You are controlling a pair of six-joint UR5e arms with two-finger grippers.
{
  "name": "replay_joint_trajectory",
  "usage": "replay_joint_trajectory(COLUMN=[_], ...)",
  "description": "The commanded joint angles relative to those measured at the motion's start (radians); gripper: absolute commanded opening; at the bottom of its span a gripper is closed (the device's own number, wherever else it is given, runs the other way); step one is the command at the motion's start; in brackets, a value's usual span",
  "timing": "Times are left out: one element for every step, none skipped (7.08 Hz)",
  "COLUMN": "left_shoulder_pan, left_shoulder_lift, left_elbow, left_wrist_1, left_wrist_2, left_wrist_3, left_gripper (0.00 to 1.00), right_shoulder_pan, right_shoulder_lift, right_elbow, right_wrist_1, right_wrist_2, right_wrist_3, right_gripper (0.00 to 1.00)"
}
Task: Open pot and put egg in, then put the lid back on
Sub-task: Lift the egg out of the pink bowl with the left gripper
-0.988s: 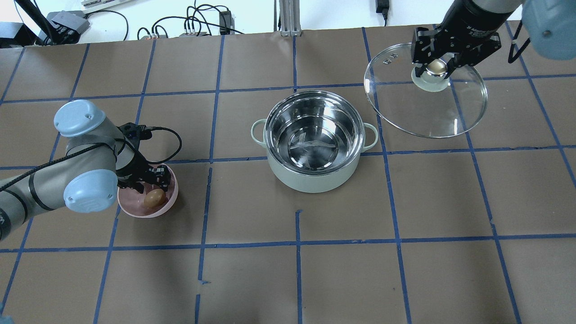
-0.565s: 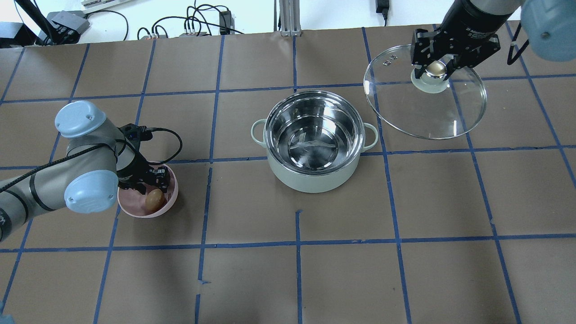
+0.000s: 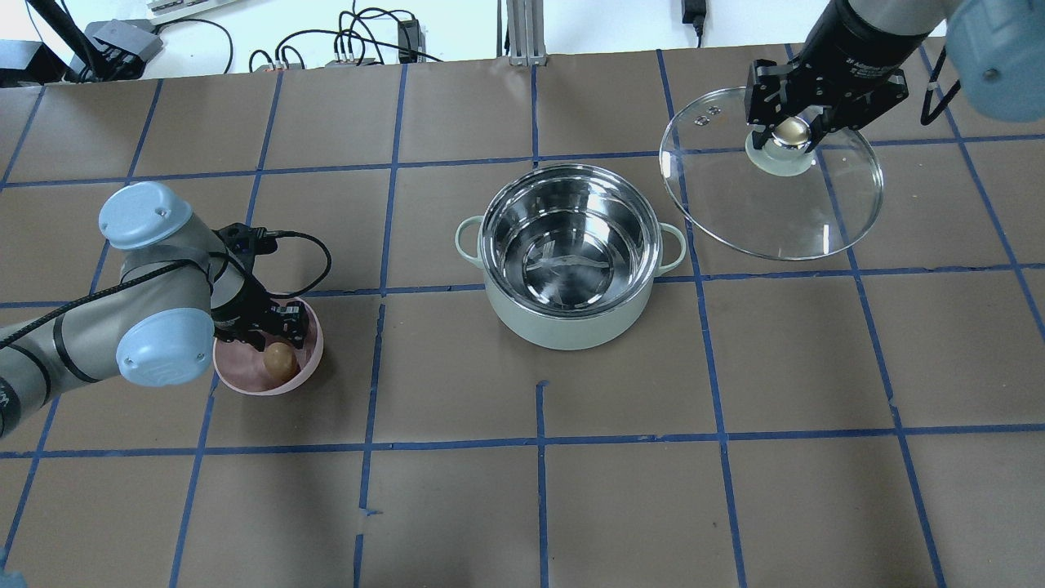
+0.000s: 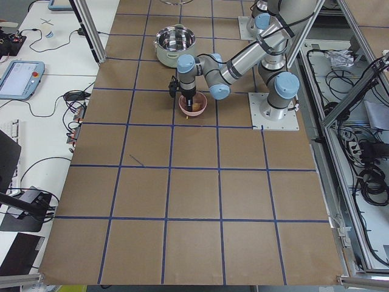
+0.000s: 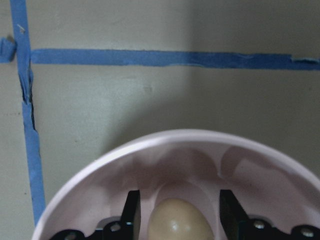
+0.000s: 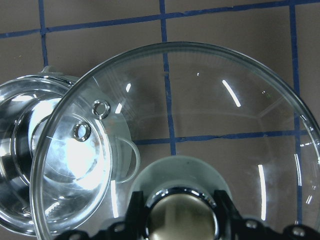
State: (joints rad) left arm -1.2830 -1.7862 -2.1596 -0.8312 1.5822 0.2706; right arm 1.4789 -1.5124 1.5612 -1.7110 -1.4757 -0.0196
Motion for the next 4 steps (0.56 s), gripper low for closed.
replay_joint_trajectory(left_shoulder_pan=[0.026, 0.028, 0.028, 0.028], left_shoulder_lift=[0.001, -0.001, -0.004, -0.004], left_elbow=[0.000, -0.002, 0.000, -0.002], left_wrist_1=[0.007, 0.007, 0.015, 0.020], left_wrist_2=[-0.001, -0.002, -0.005, -0.005], left_wrist_3=[0.068, 0.070, 0.068, 0.068], left_gripper=[0.63, 0.64, 0.63, 0.63], right_shoulder_pan=[-0.003, -0.003, -0.005, -0.003], right_shoulder_lift=[-0.009, -0.009, -0.009, -0.009], right_elbow=[0.016, 0.016, 0.016, 0.016], right_wrist_1=[-0.004, -0.004, -0.005, -0.005], right_wrist_2=[0.002, 0.002, 0.002, 0.002], right_wrist_3=[-0.002, -0.002, -0.002, -0.002], right_gripper=[0.48, 0.48, 0.48, 0.48])
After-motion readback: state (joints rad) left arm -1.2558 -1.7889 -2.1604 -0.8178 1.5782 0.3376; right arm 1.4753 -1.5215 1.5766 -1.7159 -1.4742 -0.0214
